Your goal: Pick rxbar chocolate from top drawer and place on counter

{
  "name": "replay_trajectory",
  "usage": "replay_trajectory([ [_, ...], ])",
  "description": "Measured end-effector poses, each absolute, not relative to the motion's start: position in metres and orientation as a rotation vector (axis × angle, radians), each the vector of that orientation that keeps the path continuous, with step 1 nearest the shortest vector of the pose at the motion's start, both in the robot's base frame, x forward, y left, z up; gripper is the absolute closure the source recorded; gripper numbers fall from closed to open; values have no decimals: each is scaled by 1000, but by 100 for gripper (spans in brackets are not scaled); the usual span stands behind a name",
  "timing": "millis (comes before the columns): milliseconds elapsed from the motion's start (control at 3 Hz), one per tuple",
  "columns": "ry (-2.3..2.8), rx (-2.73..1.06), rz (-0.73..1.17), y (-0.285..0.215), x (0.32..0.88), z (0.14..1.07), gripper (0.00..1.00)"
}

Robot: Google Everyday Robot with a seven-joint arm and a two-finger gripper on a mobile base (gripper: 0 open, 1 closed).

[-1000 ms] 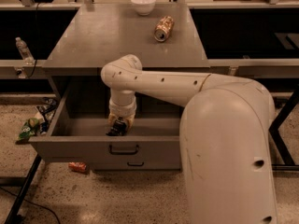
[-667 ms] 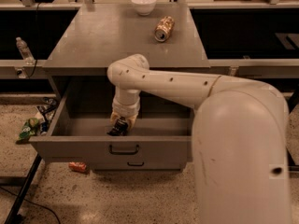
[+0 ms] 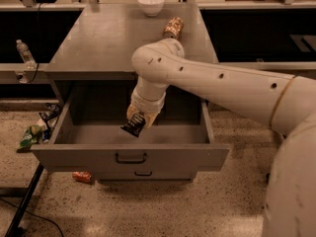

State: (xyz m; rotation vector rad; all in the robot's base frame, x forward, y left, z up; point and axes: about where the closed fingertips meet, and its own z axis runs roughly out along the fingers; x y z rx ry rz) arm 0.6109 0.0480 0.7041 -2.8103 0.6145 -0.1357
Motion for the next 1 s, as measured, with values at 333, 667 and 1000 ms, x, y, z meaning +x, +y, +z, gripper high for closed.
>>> replay_trajectory([
  [333,648,-2700,-242,31,595,775,100],
  [667,628,-2628,-301,20,591,824,100],
  [1000,628,-2631,-297,21,590,821,98],
])
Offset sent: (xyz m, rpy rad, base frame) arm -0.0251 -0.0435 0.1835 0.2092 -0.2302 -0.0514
